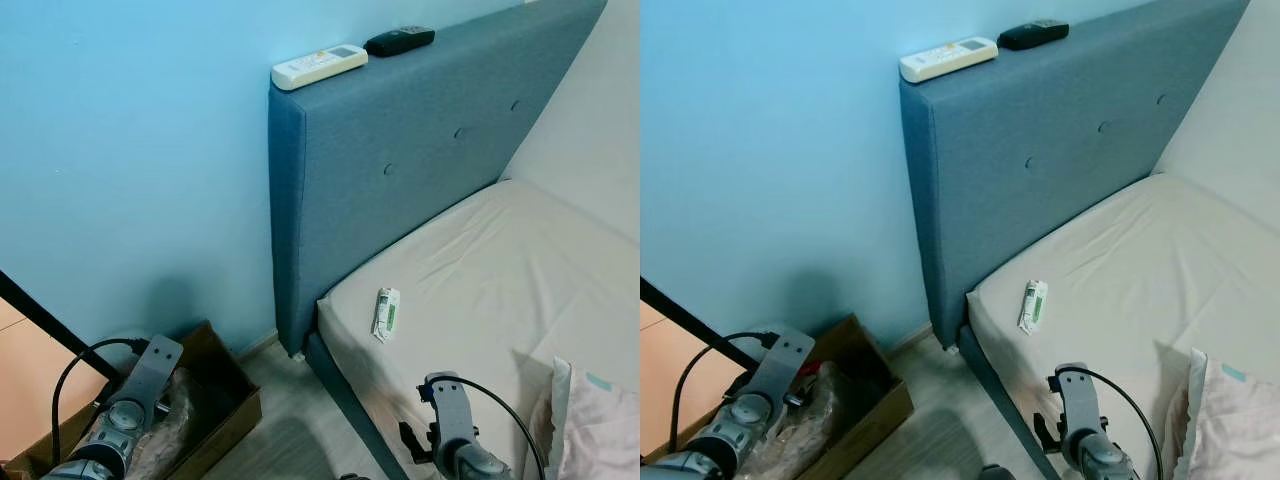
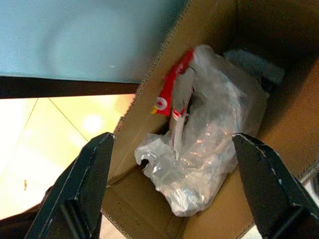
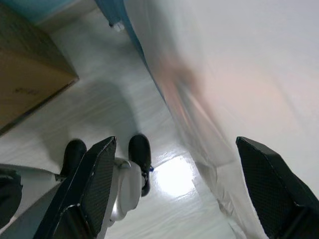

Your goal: Clean up the room

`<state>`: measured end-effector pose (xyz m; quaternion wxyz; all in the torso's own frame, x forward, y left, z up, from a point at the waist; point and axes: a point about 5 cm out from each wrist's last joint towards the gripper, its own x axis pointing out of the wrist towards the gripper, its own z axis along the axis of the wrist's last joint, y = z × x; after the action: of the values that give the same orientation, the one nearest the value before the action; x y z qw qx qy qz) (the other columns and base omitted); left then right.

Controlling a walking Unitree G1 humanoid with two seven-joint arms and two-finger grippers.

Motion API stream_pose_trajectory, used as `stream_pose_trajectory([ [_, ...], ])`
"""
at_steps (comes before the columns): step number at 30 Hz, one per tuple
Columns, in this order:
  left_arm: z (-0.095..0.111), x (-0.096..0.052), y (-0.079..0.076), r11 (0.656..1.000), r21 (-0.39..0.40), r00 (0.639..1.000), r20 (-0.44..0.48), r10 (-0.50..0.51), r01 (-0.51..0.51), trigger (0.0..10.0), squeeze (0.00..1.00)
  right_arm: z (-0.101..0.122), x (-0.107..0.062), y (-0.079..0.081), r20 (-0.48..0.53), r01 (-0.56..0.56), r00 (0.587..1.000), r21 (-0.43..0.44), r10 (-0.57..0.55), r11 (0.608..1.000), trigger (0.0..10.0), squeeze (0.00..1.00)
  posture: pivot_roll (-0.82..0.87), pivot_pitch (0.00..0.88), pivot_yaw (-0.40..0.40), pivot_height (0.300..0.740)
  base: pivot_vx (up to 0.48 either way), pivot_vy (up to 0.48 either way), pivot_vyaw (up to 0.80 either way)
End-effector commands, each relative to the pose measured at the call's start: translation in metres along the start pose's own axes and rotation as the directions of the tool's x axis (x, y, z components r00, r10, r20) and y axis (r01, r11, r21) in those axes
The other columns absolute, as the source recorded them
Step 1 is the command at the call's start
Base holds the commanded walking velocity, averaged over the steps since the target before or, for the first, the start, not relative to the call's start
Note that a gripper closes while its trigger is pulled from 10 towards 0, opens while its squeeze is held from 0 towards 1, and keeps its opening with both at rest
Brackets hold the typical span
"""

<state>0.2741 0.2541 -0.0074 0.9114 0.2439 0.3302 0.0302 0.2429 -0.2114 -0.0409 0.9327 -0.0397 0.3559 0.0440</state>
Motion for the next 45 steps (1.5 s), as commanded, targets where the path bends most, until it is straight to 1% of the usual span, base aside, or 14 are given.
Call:
stream_pose_trajectory([
  [1,-0.001,-0.001,-0.002,0.995,-0.095,1.0,0.018,-0.005,0.006,10.0,1.0,0.0,0.001,-0.001,-0.018,0.017,1.0,0.033,-0.016,0.999,10.0,0.0,-0.17,0.155,-0.047,0.74,0.0,0.0,0.0],
  [2,-0.001,-0.001,-0.002,0.995,-0.095,1.0,0.018,-0.005,0.006,10.0,1.0,0.0,0.001,-0.001,-0.018,0.017,1.0,0.033,-0.016,0.999,10.0,0.0,-0.17,0.155,-0.047,0.74,0.0,0.0,0.0],
  [6,0.023,0.0,-0.021,0.955,-0.258,0.982,0.157,-0.108,0.146,10.0,1.0,0.01,0.004,0.002,0.002,0.023,1.0,0.054,-0.023,0.998,10.0,0.0,-0.14,0.11,-0.038,0.74,0.0,0.0,0.0],
  [7,0.023,0.0,-0.021,0.955,-0.258,0.982,0.157,-0.108,0.146,10.0,1.0,0.01,0.004,0.002,0.002,0.023,1.0,0.054,-0.023,0.998,10.0,0.0,-0.14,0.11,-0.038,0.74,0.0,0.0,0.0],
  [12,0.038,-0.002,-0.041,0.881,-0.372,0.942,0.27,-0.198,0.292,10.0,1.0,0.019,0.007,0.007,0.021,0.018,1.0,0.075,-0.019,0.997,10.0,0.0,-0.12,0.065,-0.032,0.74,0.0,0.0,0.0],
  [13,0.04,-0.004,-0.047,0.859,-0.398,0.933,0.29,-0.215,0.322,10.0,0.0,0.022,0.008,0.008,0.031,0.014,0.999,0.083,-0.017,0.996,10.0,0.0,-0.12,0.052,-0.029,0.74,0.0,0.0,0.0],
  [17,0.04,-0.005,-0.055,0.818,-0.448,0.921,0.312,-0.235,0.36,10.0,0.0,0.028,0.01,0.01,0.043,0.012,0.999,0.092,-0.016,0.996,10.0,0.0,-0.11,0.03,-0.022,0.74,0.0,0.0,0.0],
  [20,0.044,-0.008,-0.068,0.75,-0.516,0.902,0.346,-0.26,0.414,10.0,0.0,0.036,0.012,0.011,0.056,0.012,0.998,0.107,-0.019,0.994,10.0,0.0,-0.1,0.008,-0.013,0.74,0.0,0.0,0.0],
  [23,0.047,-0.009,-0.073,0.736,-0.518,0.891,0.363,-0.272,0.436,10.0,0.0,0.038,0.012,0.013,0.061,0.01,0.998,0.109,-0.017,0.994,10.0,0.0,-0.1,0.0,-0.008,0.74,0.0,0.0,0.0],
  [25,0.057,-0.011,-0.086,0.715,-0.508,0.868,0.394,-0.303,0.48,10.0,0.0,0.044,0.014,0.016,0.072,0.001,0.997,0.104,-0.008,0.995,10.0,0.0,-0.1,0.0,0.0,0.74,0.0,0.0,0.0],
  [31,0.057,-0.012,-0.092,0.708,-0.513,0.868,0.379,-0.319,0.485,10.0,0.0,0.046,0.015,0.019,0.077,-0.006,0.997,0.104,-0.002,0.995,10.0,0.0,-0.1,0.0,0.011,0.74,0.0,0.0,0.0],
  [39,0.055,-0.01,-0.09,0.707,-0.562,0.9,0.327,-0.288,0.43,10.0,0.0,0.05,0.016,0.021,0.083,-0.011,0.997,0.108,0.002,0.994,10.0,0.0,-0.1,0.0,0.013,0.74,0.0,-0.424,0.0],
  [41,0.058,-0.009,-0.088,0.678,-0.602,0.904,0.333,-0.266,0.422,10.0,0.0,0.05,0.016,0.021,0.08,-0.012,0.997,0.107,0.003,0.994,10.0,0.0,-0.1,0.0,0.01,0.74,0.0,0.0,0.0],
  [45,0.059,-0.009,-0.09,0.67,-0.604,0.9,0.339,-0.274,0.432,10.0,0.0,0.05,0.016,0.021,0.08,-0.015,0.997,0.105,0.006,0.994,10.0,0.0,-0.1,0.0,0.011,0.74,0.0,0.0,0.0],
])
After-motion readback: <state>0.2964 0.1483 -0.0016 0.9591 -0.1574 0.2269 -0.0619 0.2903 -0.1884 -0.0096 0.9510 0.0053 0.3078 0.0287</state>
